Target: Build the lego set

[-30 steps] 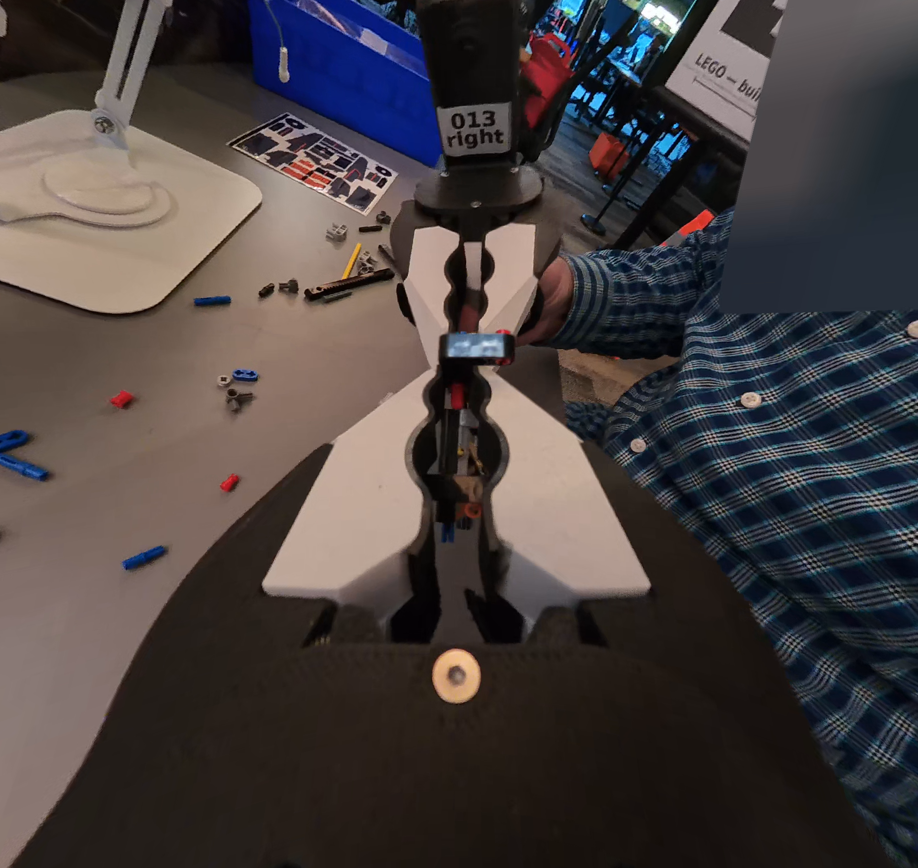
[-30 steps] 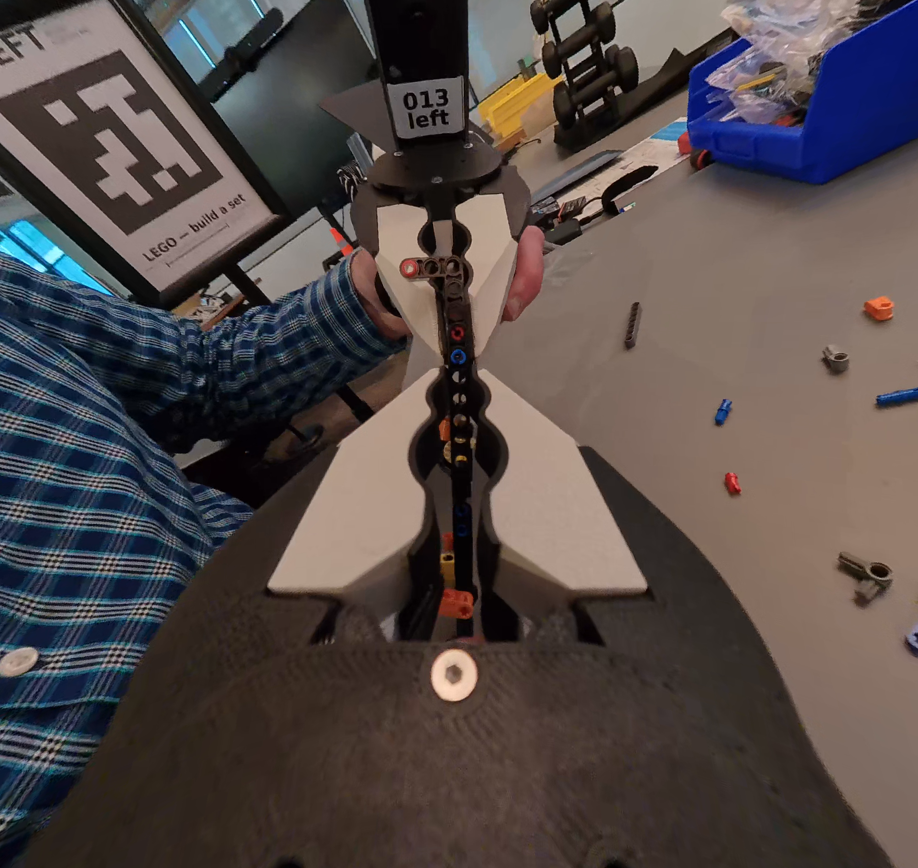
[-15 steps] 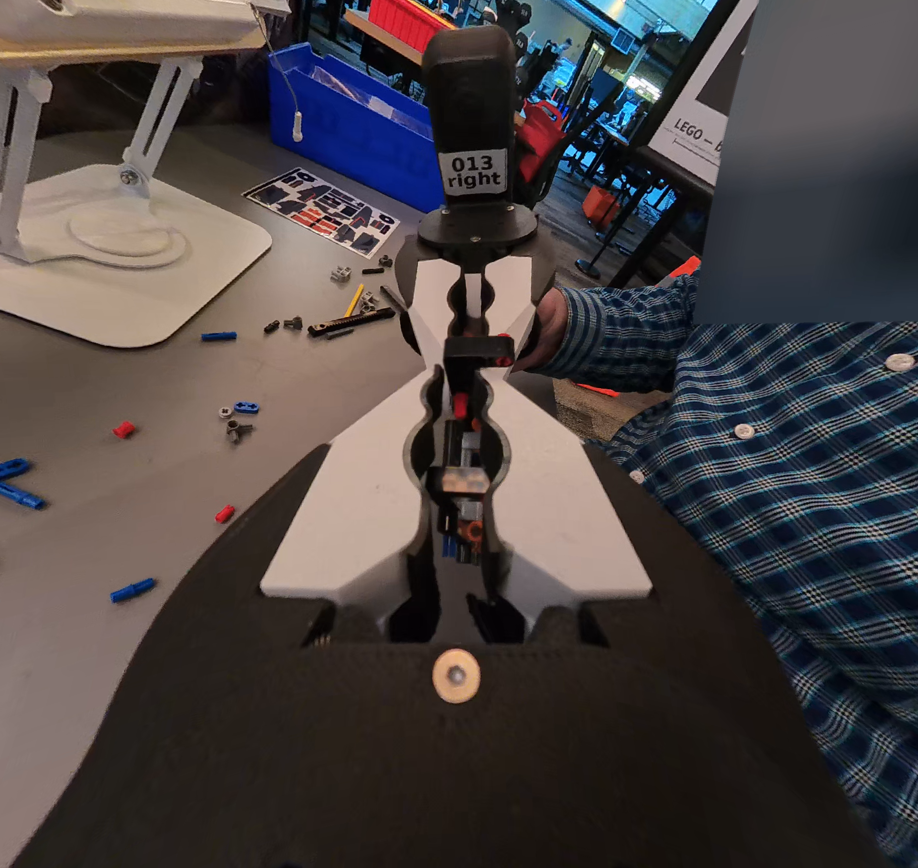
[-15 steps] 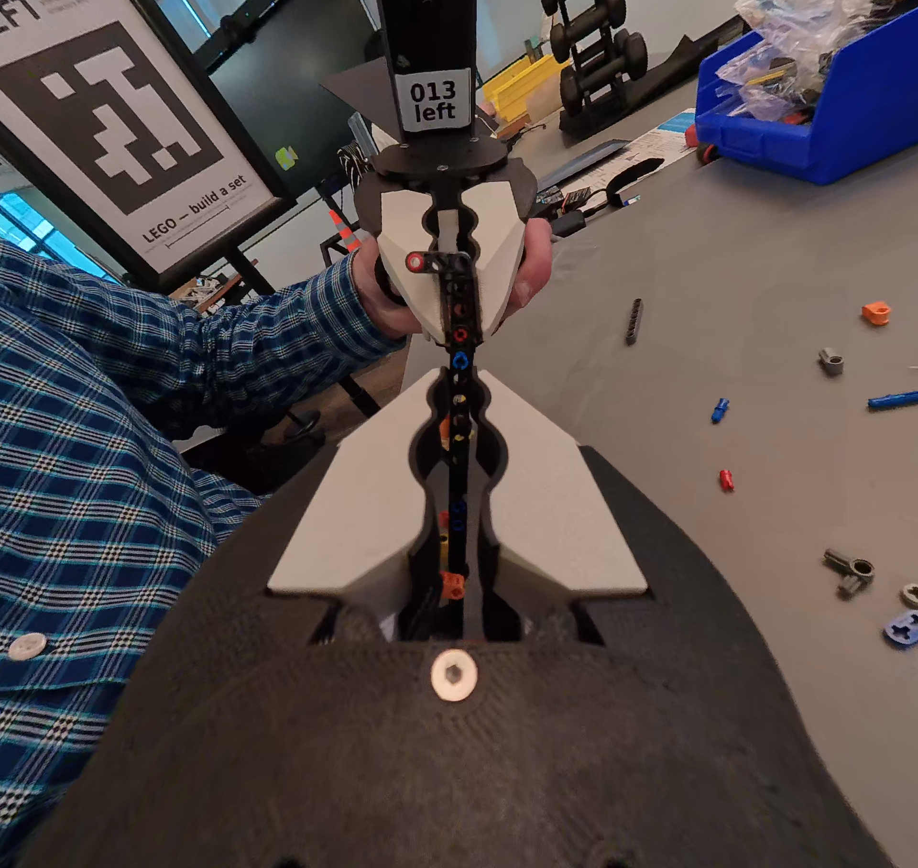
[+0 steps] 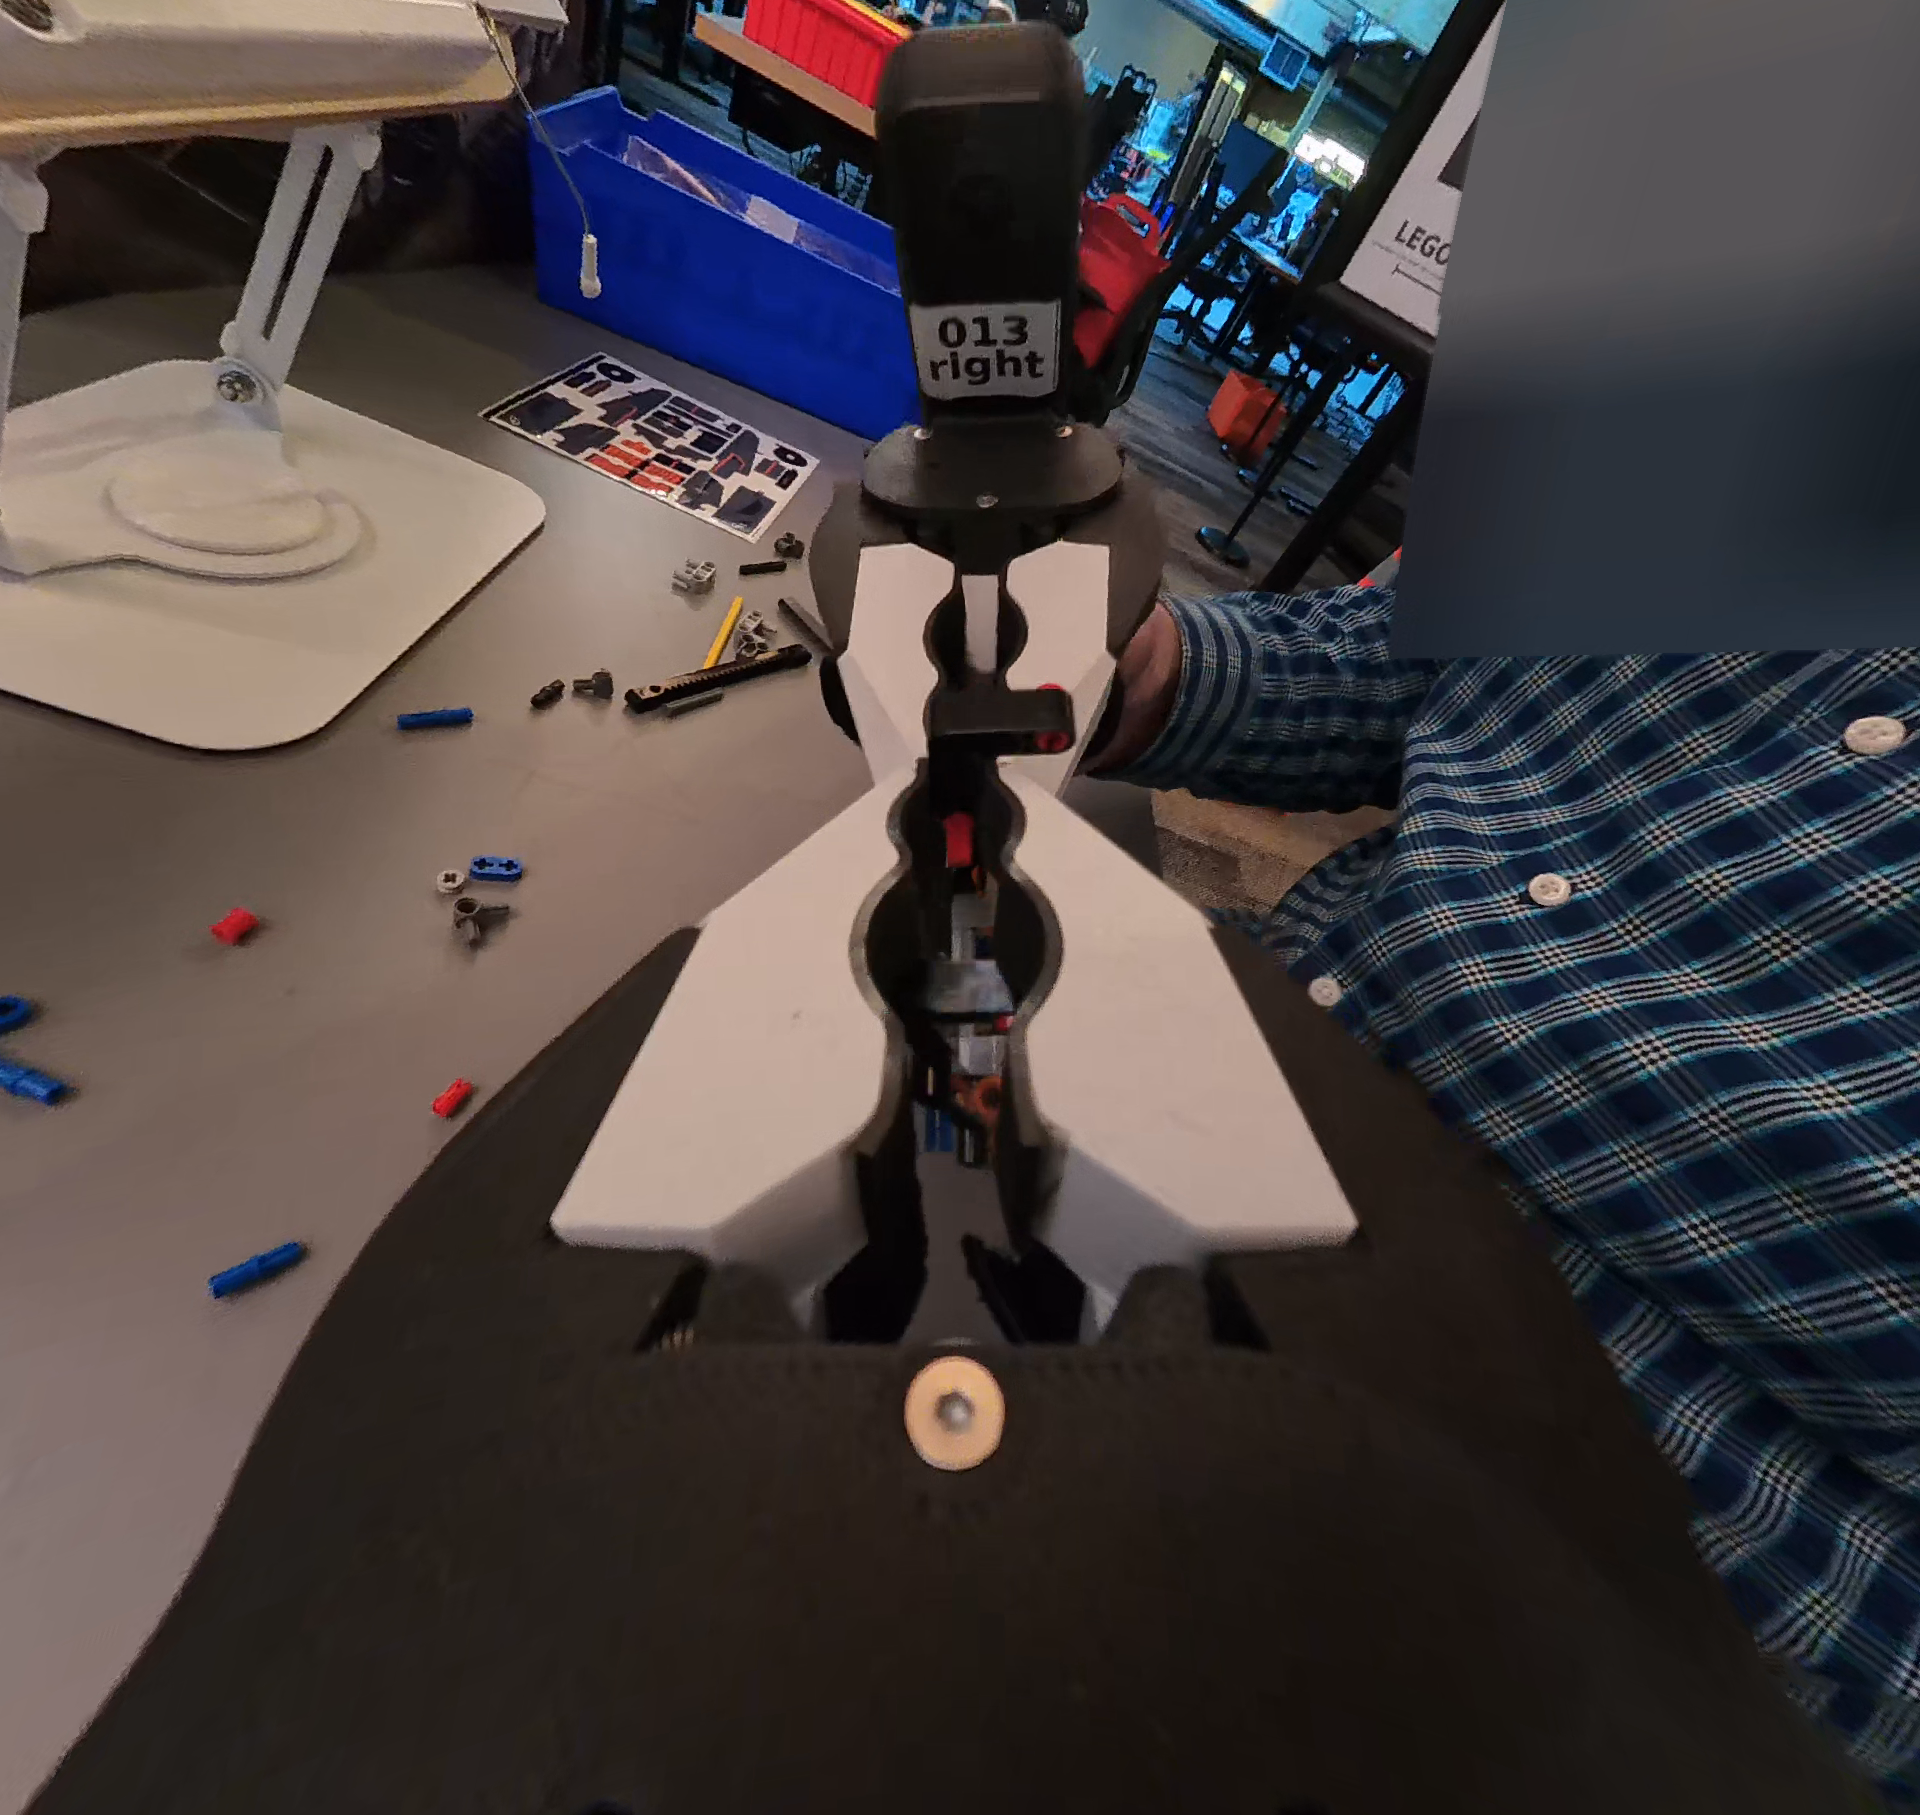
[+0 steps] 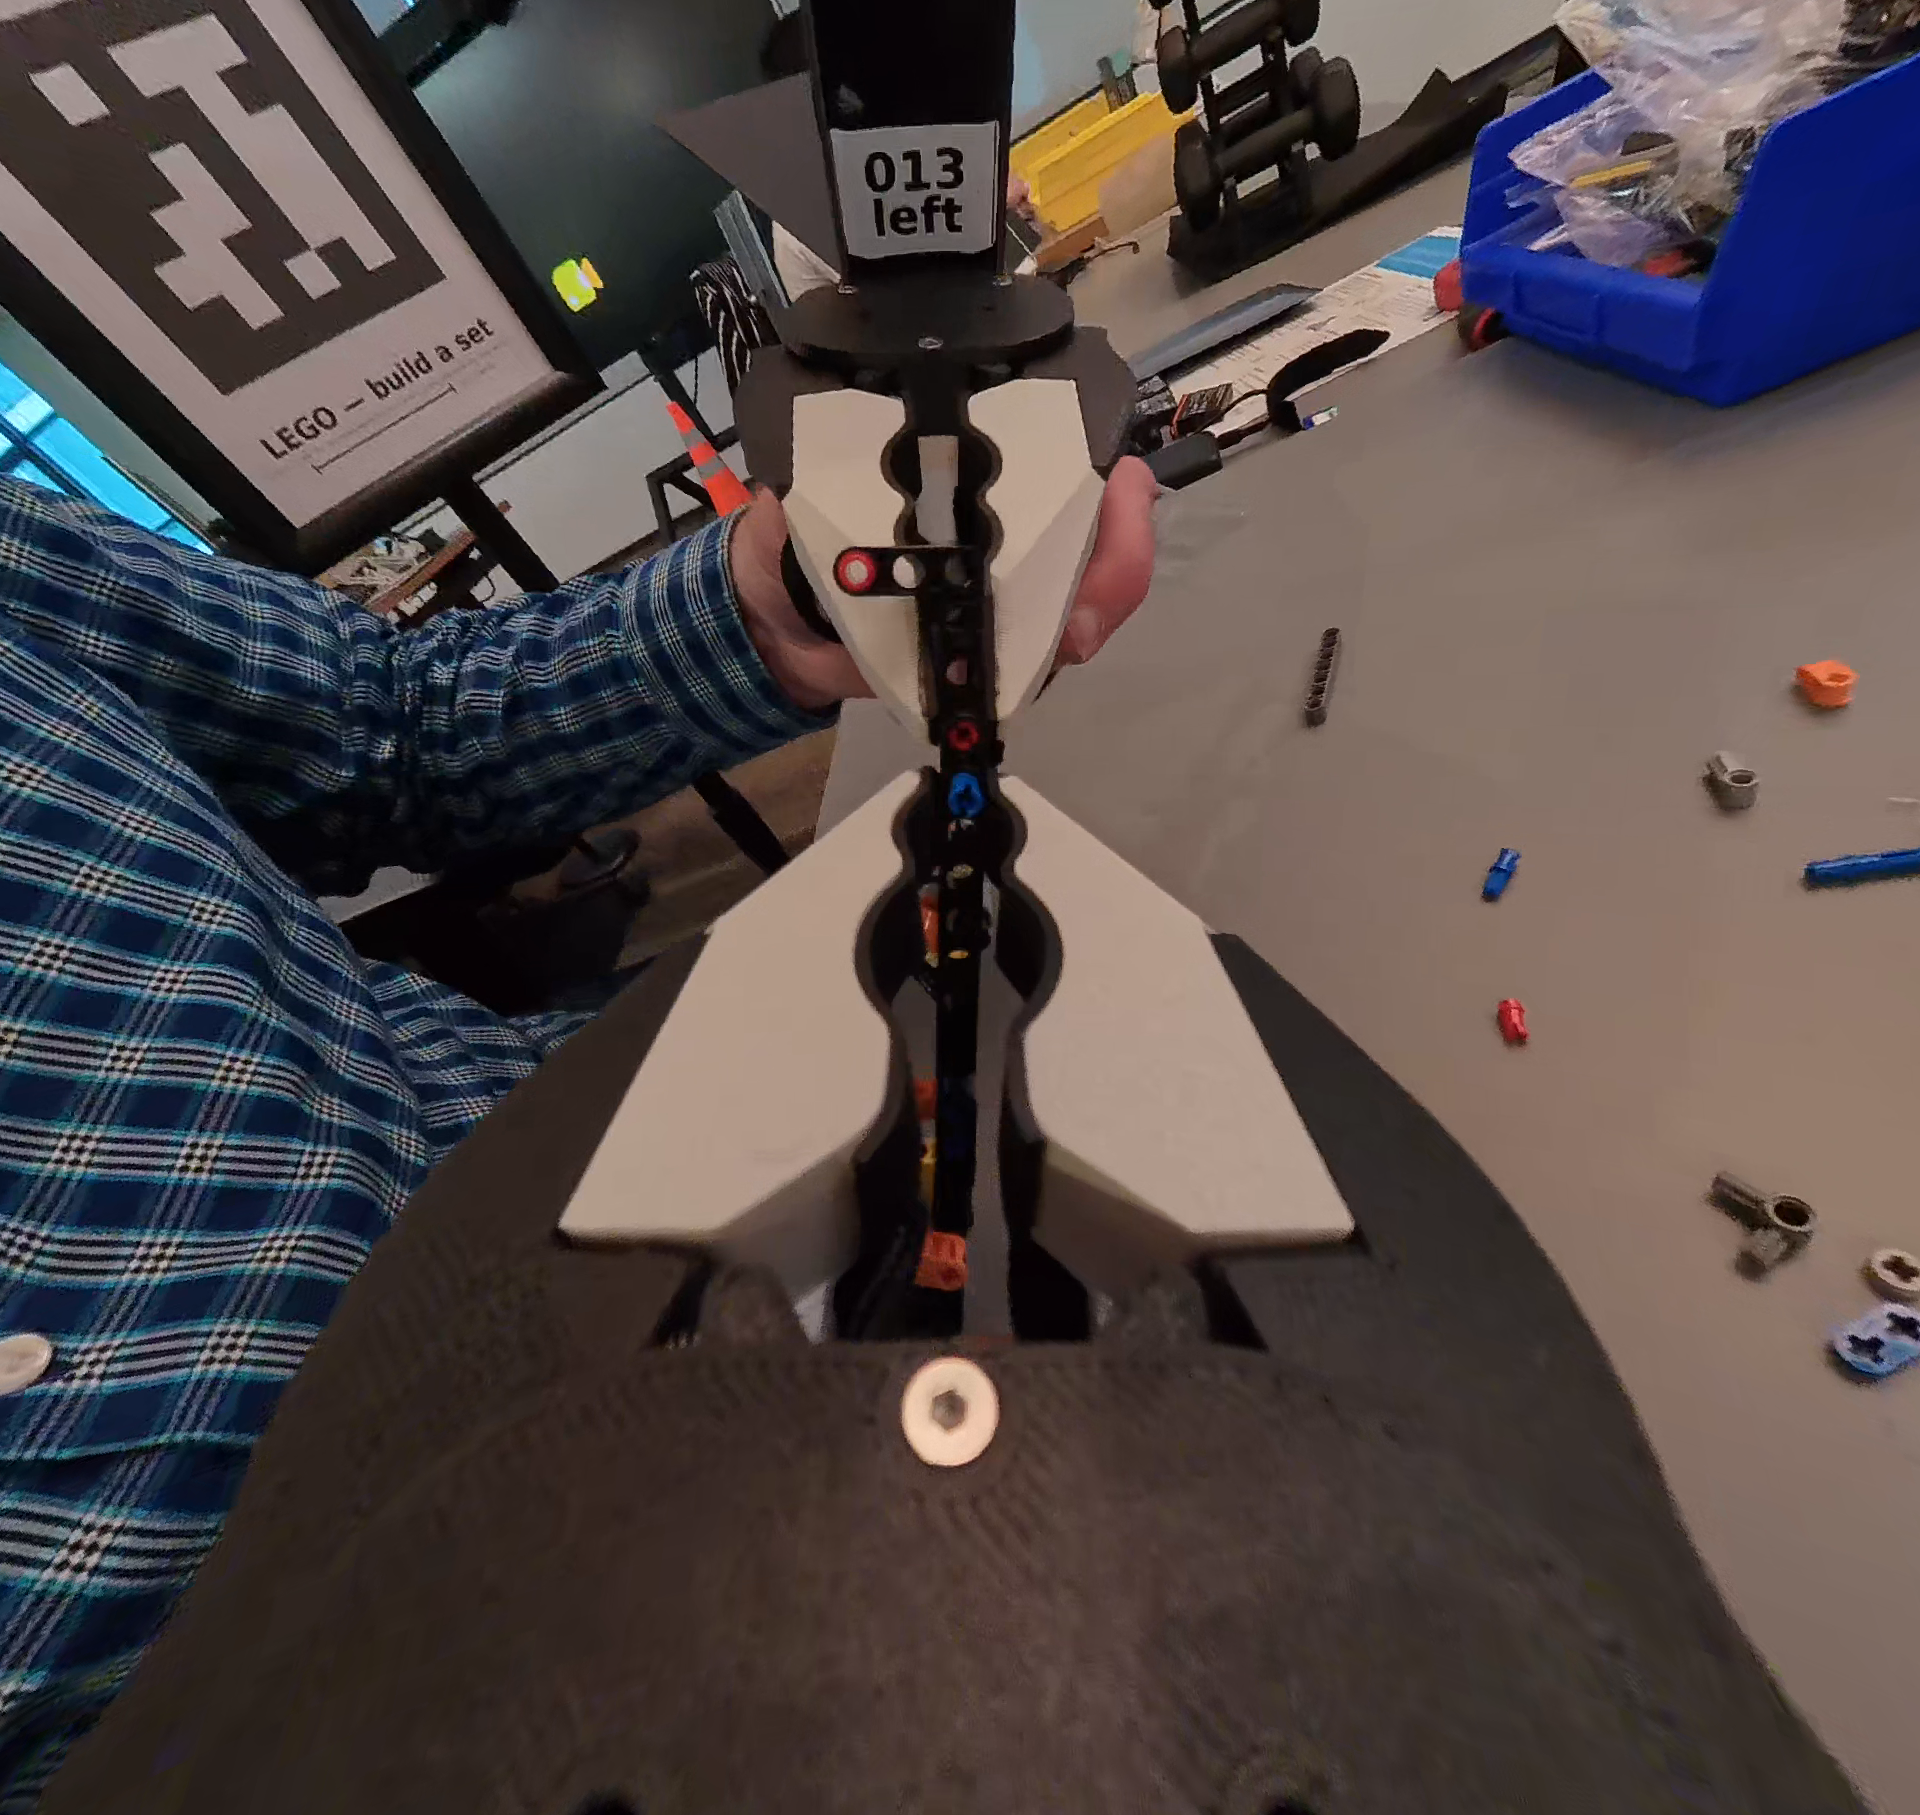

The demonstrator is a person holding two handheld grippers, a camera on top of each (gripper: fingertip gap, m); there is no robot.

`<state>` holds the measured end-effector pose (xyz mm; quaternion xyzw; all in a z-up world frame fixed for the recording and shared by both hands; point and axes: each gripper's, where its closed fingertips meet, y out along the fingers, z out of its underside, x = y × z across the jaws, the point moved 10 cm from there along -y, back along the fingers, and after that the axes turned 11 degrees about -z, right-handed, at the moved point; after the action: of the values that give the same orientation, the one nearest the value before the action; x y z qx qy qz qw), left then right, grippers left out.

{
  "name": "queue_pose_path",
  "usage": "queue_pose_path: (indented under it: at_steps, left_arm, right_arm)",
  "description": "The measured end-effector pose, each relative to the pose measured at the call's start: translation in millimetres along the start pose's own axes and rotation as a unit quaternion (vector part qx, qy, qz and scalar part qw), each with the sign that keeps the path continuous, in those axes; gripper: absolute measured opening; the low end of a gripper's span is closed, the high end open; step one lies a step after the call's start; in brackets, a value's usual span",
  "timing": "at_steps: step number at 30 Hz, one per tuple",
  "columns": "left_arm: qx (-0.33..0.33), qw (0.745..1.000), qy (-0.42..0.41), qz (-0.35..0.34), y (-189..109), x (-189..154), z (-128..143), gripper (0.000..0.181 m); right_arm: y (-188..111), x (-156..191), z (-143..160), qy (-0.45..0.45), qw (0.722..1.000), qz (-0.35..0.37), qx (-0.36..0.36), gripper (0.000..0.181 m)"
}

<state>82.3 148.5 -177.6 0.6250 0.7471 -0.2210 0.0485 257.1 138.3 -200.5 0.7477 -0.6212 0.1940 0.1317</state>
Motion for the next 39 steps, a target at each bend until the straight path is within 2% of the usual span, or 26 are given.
queue_pose_path:
  at_steps: [10, 16, 24, 27, 35, 39]
  left_arm:
    - [-0.031, 0.999, -0.004, -0.029, -1.3, -2.1, -1.7, 0.006]
    - [-0.013, 0.999, 0.032, -0.011, -3.7, -2.3, -2.5, 0.006]
    - [0.033, 0.990, 0.130, -0.041, -5.5, -11.4, -6.7, 0.007]
    - [0.022, 0.993, 0.108, -0.042, -6.3, -8.0, -7.1, 0.007]
    - [0.018, 0.998, 0.005, -0.053, -1.9, 1.0, -2.2, 0.007]
    - [0.041, 0.997, 0.044, -0.046, -4.6, -2.9, -4.5, 0.006]
  right_arm:
    - [-1.3, 5.4, -1.9, -0.034, 0.997, 0.057, -0.034, 0.005]
    - [-2.1, 2.7, -1.9, -0.007, 0.999, 0.008, -0.042, 0.005]
    - [-1.4, -4.5, 6.6, 0.049, 0.995, -0.052, -0.066, 0.005]
    - [-2.0, -4.4, 3.6, 0.036, 0.996, -0.037, -0.070, 0.005]
    - [-4.0, 1.0, 2.1, -0.036, 0.996, 0.063, -0.045, 0.005]
    - [-4.1, -1.5, 3.7, -0.012, 0.998, 0.022, -0.053, 0.004]
